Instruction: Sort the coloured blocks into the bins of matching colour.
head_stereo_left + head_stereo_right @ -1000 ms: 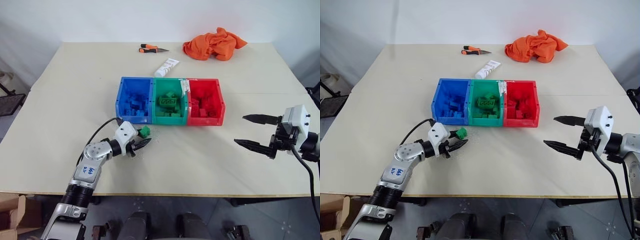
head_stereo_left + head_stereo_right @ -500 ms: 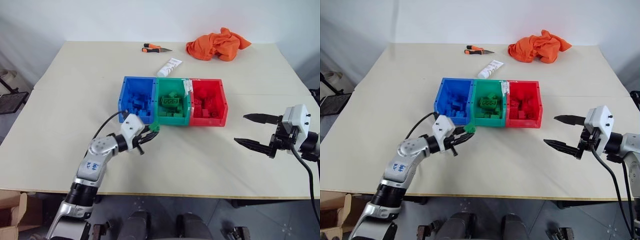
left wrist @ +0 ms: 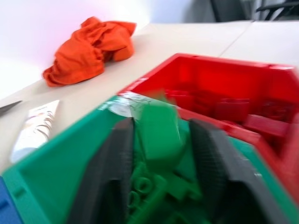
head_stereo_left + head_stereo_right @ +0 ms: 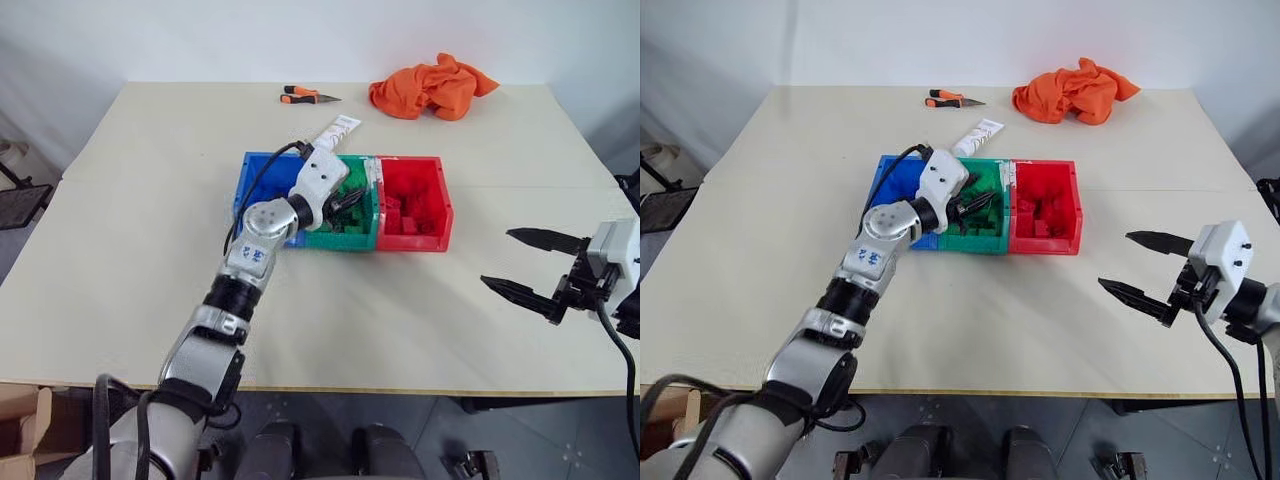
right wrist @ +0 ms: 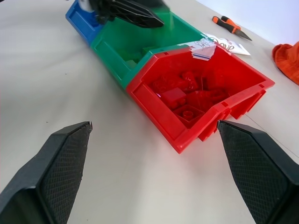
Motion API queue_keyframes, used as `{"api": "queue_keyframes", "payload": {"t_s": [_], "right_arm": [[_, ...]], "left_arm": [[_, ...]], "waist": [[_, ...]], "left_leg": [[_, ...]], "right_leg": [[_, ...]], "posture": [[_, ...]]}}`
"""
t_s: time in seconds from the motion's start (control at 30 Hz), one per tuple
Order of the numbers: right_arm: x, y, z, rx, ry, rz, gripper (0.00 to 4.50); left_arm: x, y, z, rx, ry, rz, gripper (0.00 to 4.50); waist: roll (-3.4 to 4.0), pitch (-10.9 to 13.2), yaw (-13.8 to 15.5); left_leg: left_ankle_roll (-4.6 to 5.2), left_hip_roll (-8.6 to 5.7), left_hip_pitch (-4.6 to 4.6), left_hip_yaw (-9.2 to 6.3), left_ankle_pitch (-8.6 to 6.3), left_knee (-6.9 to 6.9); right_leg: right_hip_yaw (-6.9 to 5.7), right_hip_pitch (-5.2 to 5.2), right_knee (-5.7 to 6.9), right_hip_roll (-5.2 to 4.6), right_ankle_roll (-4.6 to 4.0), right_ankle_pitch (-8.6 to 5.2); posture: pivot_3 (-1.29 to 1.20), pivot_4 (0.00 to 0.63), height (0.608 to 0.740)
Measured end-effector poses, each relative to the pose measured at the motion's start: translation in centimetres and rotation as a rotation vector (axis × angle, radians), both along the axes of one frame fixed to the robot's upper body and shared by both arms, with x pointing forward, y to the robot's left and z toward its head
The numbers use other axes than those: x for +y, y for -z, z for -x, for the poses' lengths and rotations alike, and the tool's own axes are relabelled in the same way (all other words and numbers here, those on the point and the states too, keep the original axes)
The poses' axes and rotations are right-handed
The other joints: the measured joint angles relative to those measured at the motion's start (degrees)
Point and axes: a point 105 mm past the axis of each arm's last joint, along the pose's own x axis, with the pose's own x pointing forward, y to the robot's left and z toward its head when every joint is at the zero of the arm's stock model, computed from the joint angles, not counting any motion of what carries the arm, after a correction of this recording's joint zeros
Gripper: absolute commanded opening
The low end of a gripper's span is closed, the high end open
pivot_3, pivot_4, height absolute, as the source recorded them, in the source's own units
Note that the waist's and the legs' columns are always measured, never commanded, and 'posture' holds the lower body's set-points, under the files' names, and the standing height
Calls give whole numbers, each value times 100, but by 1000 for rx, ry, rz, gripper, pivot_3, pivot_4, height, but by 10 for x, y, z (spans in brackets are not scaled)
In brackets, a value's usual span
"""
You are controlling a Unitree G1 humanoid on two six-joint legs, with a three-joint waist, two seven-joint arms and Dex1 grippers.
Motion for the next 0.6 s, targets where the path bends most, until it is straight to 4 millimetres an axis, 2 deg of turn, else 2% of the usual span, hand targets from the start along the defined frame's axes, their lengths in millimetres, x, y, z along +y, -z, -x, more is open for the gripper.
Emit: {"api": "queue_keyframes", "payload": {"t_s": [0.07, 0.17, 0.3, 0.37, 0.43, 0.6], "right_arm": [[0, -1, 2, -4, 4, -1, 4500], [-1, -2, 1, -8, 8, -1, 4500], [0, -6, -1, -23, 1, -6, 4500], [1, -8, -4, -29, -12, -9, 4500], [-2, -7, -9, -14, -23, -14, 4500], [-8, -5, -16, 21, -61, 29, 4500]], "left_arm": [[0, -2, 0, -17, 6, 1, 3679], [-1, 0, 4, -7, 47, -12, 3679], [8, 0, 21, 11, 150, 1, 3679], [20, 0, 40, 46, 236, 21, 3679], [43, 0, 58, 94, 301, 24, 3679], [94, 11, 89, 220, 368, -35, 3679]], "waist": [[0, 0, -3], [0, 0, -6], [0, 0, -28], [1, 0, -63], [1, 0, -78], [3, -1, -74]], "left_leg": [[0, 0, 1, 0, 0, -2], [-1, 1, 1, 0, 0, -2], [-3, 3, 2, 0, 2, -2], [-5, 7, 4, -1, 2, -3], [-7, 8, 5, -6, 4, -2], [-6, 6, 9, -8, 3, 2]], "right_leg": [[0, 0, 0, 0, 0, 0], [0, -2, 0, 1, 0, 0], [5, -4, 1, 2, 0, 0], [8, -4, 9, 4, -1, 0], [7, -4, 8, 4, -2, -1], [10, 2, -10, 1, -3, -1]], "posture": [[0, 150, 740], [0, 150, 740], [0, 150, 740], [0, 150, 740], [0, 150, 740], [0, 150, 740]]}}
